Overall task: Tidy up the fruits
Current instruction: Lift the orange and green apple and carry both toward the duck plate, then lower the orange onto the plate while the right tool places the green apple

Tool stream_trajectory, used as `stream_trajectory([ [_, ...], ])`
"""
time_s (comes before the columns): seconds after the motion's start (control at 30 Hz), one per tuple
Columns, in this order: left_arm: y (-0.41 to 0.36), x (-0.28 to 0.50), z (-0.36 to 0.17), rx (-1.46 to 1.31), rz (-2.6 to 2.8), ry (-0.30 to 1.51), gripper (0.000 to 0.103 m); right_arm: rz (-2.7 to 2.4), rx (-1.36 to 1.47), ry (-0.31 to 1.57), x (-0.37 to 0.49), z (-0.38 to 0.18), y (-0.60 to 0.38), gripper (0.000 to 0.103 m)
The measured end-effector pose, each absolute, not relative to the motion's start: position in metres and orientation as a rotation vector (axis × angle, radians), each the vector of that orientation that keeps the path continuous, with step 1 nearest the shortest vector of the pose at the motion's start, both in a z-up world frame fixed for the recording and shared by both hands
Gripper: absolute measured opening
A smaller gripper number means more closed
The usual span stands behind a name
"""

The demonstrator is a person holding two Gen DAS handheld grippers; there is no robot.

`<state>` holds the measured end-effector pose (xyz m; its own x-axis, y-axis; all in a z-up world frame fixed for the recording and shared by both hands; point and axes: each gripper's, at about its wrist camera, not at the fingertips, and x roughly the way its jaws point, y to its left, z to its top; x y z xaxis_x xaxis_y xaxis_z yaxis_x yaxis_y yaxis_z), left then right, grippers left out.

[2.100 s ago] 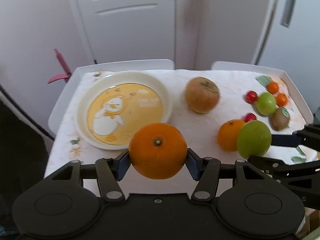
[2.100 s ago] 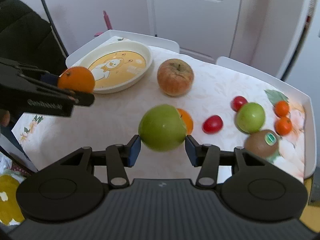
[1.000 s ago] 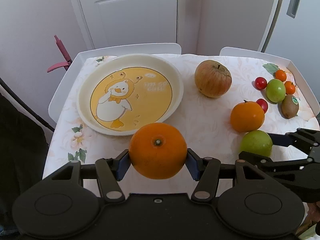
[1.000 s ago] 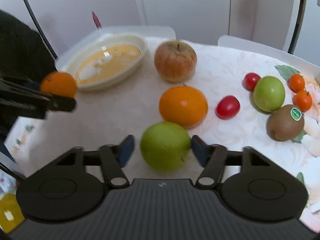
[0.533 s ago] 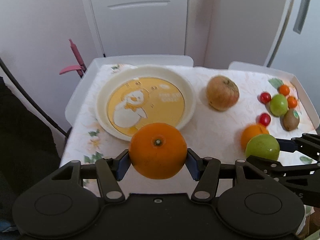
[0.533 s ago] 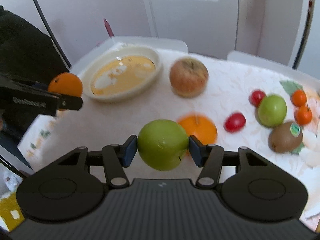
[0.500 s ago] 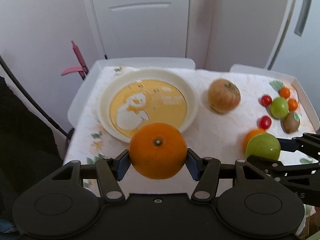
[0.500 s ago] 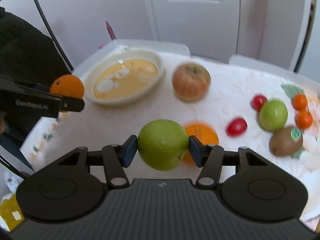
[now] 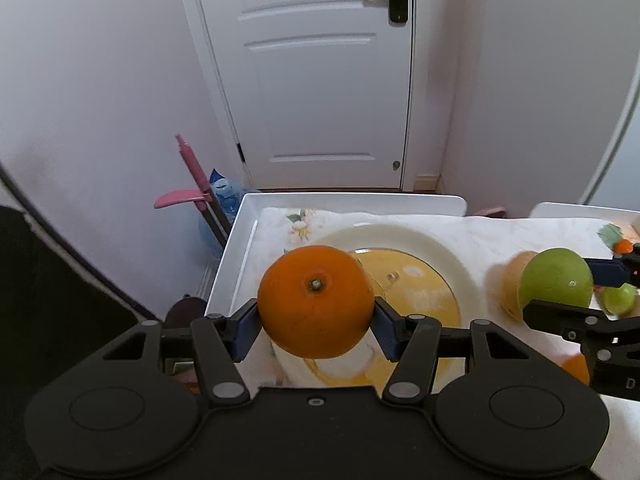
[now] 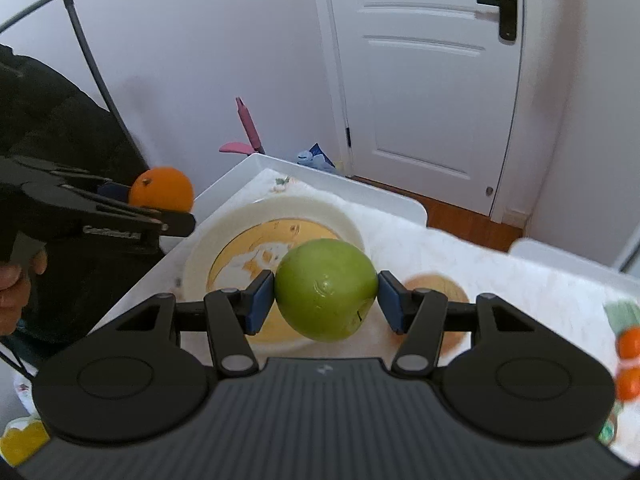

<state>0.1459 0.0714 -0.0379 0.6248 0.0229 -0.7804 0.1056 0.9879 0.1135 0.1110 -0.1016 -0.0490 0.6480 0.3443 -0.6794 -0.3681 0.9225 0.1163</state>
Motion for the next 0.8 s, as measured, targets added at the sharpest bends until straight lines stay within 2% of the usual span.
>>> stream_trajectory([
  [0.4, 0.058, 0.22, -0.104, 0.214, -0.169, 1.018, 0.063, 0.382, -0.11, 0.832, 0.168, -0.088, -0.082, 0.071],
  [0.63, 0.057, 0.232, -0.116, 0.233, -0.211, 1.036, 0.064, 0.382, -0.143, 0.842, 0.177, -0.095, -0.078, 0.071],
  [0.7, 0.06, 0.233, -0.115, 0.222, -0.22, 1.043, 0.068, 0.38, -0.145, 0.84, 0.179, -0.094, -0.079, 0.071],
  [0.77, 0.064, 0.23, -0.108, 0.223, -0.218, 1.018, 0.09, 0.379, -0.148, 0.841, 0.18, -0.094, -0.079, 0.071],
  [0.8, 0.067, 0.228, -0.102, 0.223, -0.217, 1.002, 0.095, 0.381, -0.152, 0.842, 0.18, -0.093, -0.079, 0.071],
])
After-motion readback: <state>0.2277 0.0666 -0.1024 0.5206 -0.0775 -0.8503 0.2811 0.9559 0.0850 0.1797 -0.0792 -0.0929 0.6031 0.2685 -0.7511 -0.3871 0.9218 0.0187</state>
